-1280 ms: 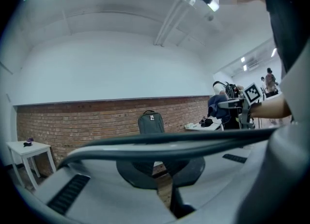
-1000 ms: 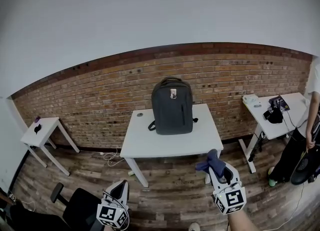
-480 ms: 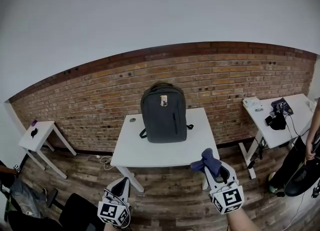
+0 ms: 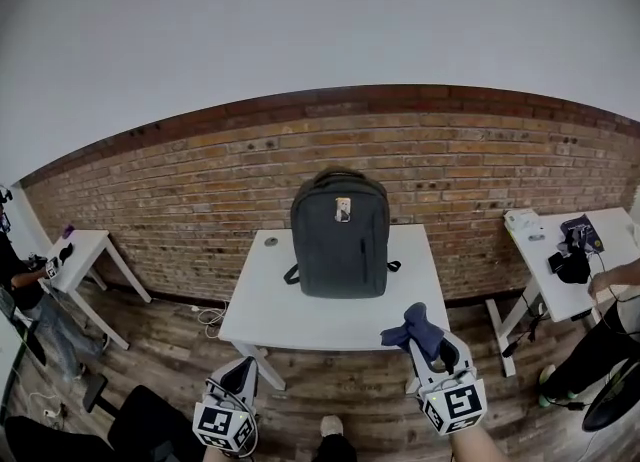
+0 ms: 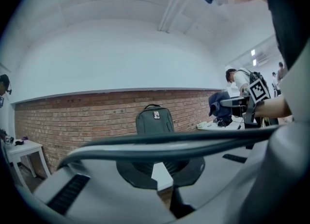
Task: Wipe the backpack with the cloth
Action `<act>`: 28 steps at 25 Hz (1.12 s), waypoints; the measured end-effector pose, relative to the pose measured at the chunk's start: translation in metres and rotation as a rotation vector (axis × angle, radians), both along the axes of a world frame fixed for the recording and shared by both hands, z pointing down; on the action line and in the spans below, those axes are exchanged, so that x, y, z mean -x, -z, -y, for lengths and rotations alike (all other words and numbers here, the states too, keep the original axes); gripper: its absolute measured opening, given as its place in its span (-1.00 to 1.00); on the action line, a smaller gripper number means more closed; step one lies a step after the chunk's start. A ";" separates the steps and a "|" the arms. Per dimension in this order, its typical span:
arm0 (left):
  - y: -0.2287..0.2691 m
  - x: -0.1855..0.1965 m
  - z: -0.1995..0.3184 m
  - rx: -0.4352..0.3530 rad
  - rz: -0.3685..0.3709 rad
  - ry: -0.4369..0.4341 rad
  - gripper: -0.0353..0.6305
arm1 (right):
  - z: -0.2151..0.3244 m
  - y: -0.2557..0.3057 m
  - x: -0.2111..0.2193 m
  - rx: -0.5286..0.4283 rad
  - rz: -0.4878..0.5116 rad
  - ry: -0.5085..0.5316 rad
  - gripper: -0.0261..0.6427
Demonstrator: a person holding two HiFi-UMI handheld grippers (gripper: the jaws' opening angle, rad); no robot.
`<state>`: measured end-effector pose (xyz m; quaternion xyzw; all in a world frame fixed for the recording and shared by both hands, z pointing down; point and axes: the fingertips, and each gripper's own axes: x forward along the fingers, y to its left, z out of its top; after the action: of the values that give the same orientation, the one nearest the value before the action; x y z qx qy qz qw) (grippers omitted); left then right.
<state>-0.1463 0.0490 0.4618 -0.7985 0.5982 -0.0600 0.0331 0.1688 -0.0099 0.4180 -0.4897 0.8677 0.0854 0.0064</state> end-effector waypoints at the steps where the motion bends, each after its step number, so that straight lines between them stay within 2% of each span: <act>1: -0.002 0.002 0.010 0.002 0.000 -0.003 -0.90 | 0.008 -0.001 0.004 0.004 -0.004 -0.001 -0.53; 6: -0.007 0.018 0.057 -0.001 0.001 -0.022 -0.90 | 0.054 -0.009 0.025 0.016 -0.024 -0.007 -0.53; 11: -0.015 0.046 0.120 0.019 -0.038 -0.040 -0.90 | 0.110 -0.012 0.050 0.038 -0.021 -0.029 -0.53; 17: -0.005 0.066 0.196 -0.007 -0.050 -0.098 -0.90 | 0.163 -0.004 0.072 0.025 -0.044 -0.071 -0.53; 22: 0.003 0.071 0.251 -0.025 -0.053 -0.164 -0.90 | 0.201 0.002 0.081 0.013 -0.039 -0.132 -0.53; 28: 0.001 0.068 0.292 -0.007 -0.042 -0.224 -0.90 | 0.226 -0.002 0.082 0.023 -0.031 -0.182 -0.53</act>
<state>-0.2146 -0.2427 0.4613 -0.8614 0.5058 -0.0371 0.0296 0.0864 -0.2357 0.4199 -0.5650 0.8206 0.0833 -0.0206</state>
